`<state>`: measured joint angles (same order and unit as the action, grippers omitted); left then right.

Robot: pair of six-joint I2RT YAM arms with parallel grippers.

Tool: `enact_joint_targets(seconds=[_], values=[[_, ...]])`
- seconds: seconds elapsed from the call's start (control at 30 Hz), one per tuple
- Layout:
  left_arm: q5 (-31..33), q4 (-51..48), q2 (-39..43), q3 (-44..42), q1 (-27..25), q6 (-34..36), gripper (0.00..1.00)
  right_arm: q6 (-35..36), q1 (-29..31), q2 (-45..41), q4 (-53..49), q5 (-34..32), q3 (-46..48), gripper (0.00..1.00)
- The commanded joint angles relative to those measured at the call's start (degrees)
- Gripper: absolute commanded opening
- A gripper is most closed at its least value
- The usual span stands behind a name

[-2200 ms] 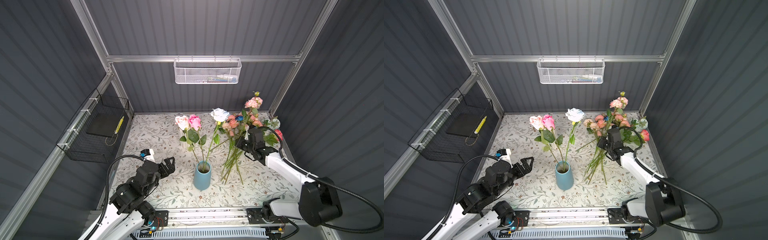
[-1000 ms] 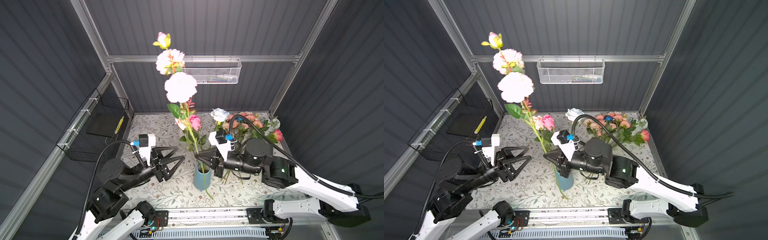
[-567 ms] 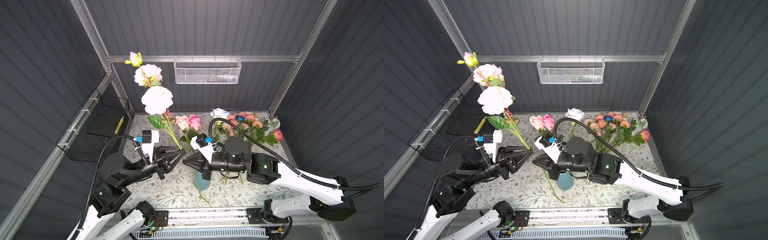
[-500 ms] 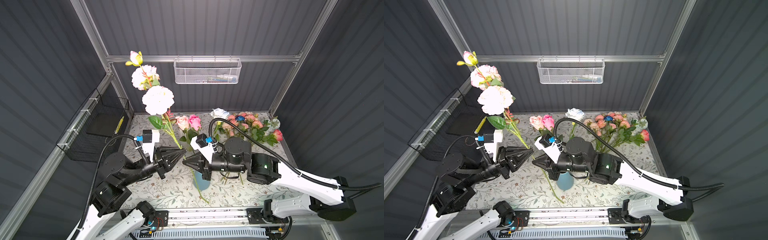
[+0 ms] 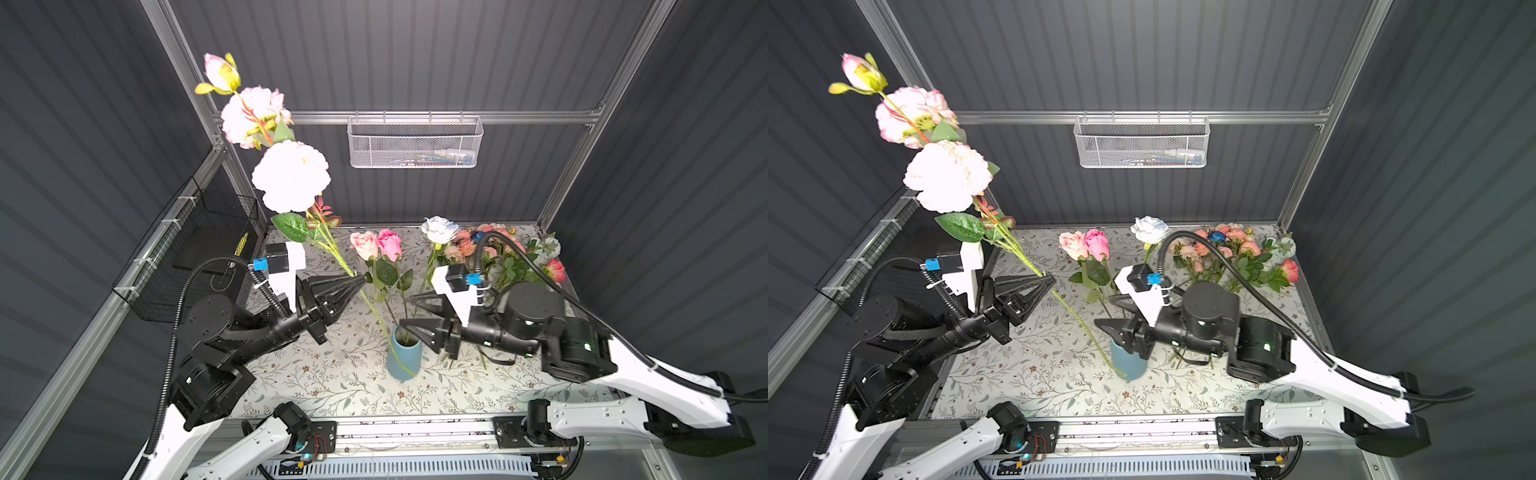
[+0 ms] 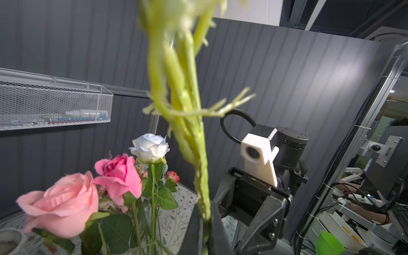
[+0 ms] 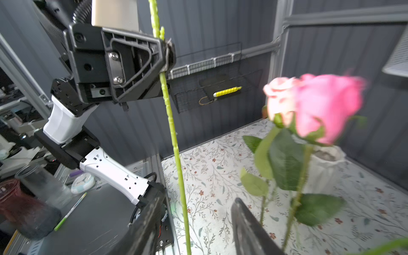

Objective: Arrange the flowers into the vase
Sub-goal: 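Open the right gripper and draw it back while left gripper holds the spray, then lower the pale pink spray stem into the blue vase with the left gripper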

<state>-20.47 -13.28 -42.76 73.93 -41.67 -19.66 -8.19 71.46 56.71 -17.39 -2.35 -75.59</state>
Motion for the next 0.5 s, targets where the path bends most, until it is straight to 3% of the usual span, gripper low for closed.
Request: enact_joint_targets(seconds=[0.0,0.47], values=[[3.00,1.55,-3.79,3.02,-0.32,6.11,0.00,1.45,-0.02,-4.65,-0.70,-6.77,1.85,0.54],[8.59,4.49,-9.80,1.05,-0.34,11.90,0.00,1.24,0.00,-12.80,-2.88,-11.24,5.82,0.52]])
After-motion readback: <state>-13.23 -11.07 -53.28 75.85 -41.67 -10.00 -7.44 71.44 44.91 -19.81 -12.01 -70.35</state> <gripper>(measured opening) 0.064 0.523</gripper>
